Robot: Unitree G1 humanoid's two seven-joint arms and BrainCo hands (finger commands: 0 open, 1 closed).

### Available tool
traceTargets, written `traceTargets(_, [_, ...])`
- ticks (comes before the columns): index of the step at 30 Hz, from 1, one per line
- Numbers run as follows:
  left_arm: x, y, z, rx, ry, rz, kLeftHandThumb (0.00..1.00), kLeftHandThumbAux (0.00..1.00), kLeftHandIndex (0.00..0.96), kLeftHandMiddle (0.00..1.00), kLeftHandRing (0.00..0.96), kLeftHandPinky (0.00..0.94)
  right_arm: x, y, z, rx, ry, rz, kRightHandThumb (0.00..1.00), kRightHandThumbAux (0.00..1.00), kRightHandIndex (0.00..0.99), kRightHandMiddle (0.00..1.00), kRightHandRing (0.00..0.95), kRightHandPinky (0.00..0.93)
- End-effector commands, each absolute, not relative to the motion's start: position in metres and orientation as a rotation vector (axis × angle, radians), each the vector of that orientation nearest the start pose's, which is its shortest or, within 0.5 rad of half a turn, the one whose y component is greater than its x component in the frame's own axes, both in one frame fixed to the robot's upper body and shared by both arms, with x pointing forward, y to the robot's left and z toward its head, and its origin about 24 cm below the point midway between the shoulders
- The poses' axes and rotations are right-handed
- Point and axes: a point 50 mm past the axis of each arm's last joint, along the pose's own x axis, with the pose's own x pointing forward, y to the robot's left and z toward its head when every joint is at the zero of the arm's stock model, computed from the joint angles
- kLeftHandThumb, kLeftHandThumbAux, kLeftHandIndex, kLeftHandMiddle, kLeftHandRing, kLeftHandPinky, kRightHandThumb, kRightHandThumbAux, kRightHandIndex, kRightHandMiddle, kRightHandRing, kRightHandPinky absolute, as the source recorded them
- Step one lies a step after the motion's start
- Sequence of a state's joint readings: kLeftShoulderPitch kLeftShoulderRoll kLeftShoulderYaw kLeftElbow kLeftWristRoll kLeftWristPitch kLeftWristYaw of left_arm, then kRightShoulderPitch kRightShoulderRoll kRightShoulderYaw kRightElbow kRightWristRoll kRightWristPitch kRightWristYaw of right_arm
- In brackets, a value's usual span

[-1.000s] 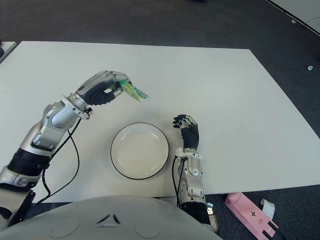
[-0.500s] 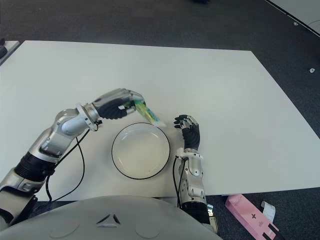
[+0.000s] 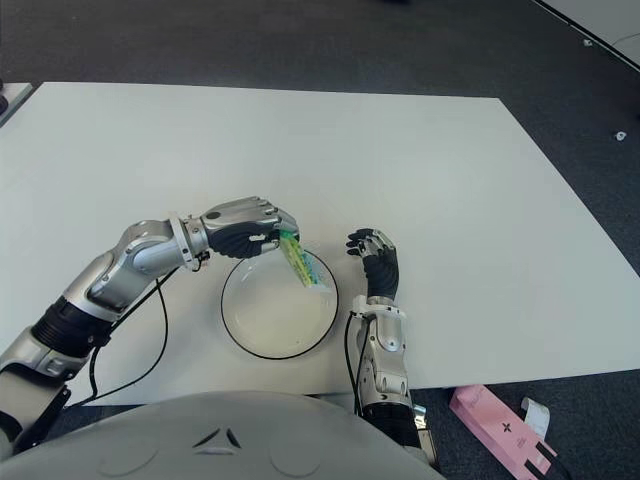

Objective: Put the toothpaste on the table into the plate.

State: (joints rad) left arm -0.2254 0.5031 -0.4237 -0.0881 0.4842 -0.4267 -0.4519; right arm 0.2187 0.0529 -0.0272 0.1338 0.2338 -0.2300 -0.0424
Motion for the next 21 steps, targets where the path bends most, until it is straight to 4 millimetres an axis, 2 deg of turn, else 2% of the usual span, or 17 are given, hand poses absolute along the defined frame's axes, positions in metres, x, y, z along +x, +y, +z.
traceTargets(1, [0.238, 0.097, 0.078, 1.084, -0.415, -1.062, 0.85, 0.669, 0.397, 0.549, 0.872, 0.854, 0.191, -0.157, -0.029, 0.319, 0.184, -0.234, 0.706, 0.725, 0.43, 0.504, 0.495, 0.491])
traceTargets(13, [0.237, 0.101, 0.076, 1.126, -0.378, -1.136, 0.849, 0.67, 0.396, 0.548, 0.868, 0.848, 0.191, -0.157, -0.028, 0.307, 0.184, -0.239, 0.707, 0.726, 0.43, 0.502, 0.495, 0.493])
traceTargets(21, [0.228, 0.113, 0.076, 1.103, -0.326, -1.137, 0.85, 0.668, 0.4, 0.546, 0.792, 0.742, 0.192, -0.158, -0.029, 0.307, 0.188, -0.235, 0.707, 0.726, 0.43, 0.503, 0.496, 0.493])
